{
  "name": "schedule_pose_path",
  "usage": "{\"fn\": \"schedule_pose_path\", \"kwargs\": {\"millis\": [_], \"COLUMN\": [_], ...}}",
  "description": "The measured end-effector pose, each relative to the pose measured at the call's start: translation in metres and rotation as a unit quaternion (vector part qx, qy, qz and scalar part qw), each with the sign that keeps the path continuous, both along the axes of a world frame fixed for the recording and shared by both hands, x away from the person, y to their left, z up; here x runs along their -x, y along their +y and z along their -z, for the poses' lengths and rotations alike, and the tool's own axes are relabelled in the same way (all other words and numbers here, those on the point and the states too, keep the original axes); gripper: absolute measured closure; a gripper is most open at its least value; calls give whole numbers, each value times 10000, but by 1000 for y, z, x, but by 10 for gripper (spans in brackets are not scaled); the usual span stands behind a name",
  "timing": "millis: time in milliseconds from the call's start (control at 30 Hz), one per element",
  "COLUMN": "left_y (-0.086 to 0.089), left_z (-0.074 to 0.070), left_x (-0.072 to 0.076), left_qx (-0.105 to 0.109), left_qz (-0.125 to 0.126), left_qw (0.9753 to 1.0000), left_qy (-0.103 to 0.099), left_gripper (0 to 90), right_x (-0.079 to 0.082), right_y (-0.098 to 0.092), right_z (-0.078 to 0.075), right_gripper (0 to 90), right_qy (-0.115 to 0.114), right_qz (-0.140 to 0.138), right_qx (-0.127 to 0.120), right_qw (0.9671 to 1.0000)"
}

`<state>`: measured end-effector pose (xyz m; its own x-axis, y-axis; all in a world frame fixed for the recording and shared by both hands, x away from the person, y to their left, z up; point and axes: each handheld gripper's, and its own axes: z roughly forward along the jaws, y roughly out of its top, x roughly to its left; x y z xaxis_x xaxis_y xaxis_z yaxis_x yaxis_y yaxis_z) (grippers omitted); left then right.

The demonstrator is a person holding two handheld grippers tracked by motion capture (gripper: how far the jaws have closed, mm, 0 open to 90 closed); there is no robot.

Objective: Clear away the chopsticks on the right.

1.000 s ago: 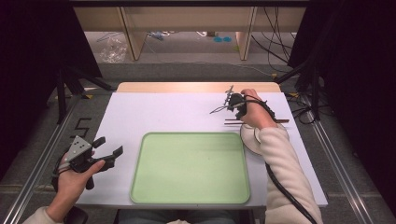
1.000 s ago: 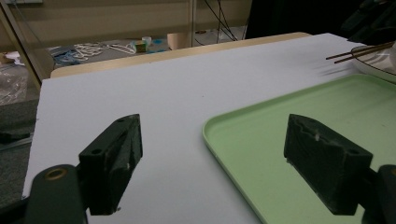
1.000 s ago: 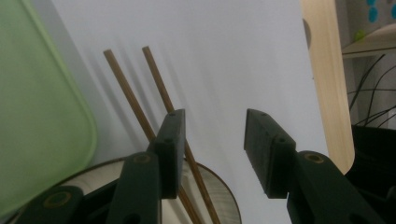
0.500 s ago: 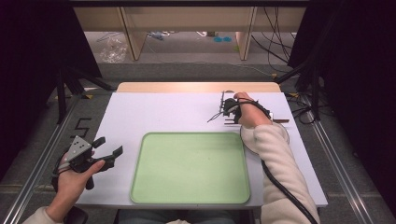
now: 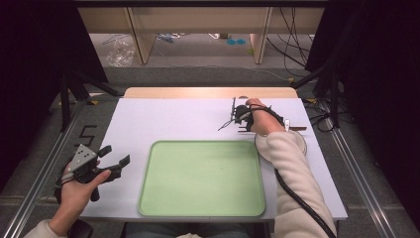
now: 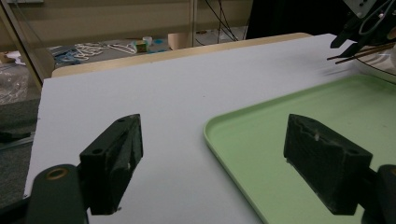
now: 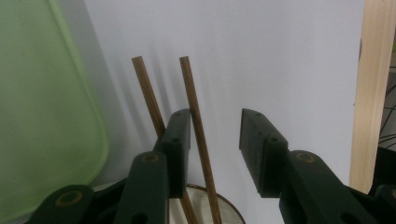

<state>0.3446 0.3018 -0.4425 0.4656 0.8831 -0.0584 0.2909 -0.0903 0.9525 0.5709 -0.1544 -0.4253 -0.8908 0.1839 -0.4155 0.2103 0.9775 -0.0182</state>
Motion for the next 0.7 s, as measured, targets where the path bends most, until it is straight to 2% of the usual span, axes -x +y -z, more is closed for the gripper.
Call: {"fn": "schedule_pose_path", "kwargs": {"millis": [333, 400, 433, 567, 633, 700], "left_y": [0, 0, 0, 0, 0, 0], "left_z": [0, 0, 0, 0, 0, 0], "left_x": [0, 0, 0, 0, 0, 0], "left_qx": [4, 4, 5, 8, 4, 0], "left_qz": [-11, -9, -12, -17, -20, -23], "left_qw": [10000, 10000, 10000, 10000, 10000, 10000], "left_qy": [10, 8, 10, 4, 4, 1], "left_gripper": [199, 200, 200, 200, 201, 201], "right_x": [-5, -5, -5, -4, -3, -1], "right_y": [-2, -3, -3, -2, -1, 0], "right_z": [5, 6, 6, 7, 7, 9], "right_gripper": [703, 732, 760, 821, 835, 847], "right_qy": [123, 163, 140, 203, 177, 222], "right_qz": [-80, -53, -135, -181, -153, -18], "right_qx": [41, 10, 50, 49, 71, -8], "right_qw": [9999, 9999, 9998, 9996, 9997, 9998]}}
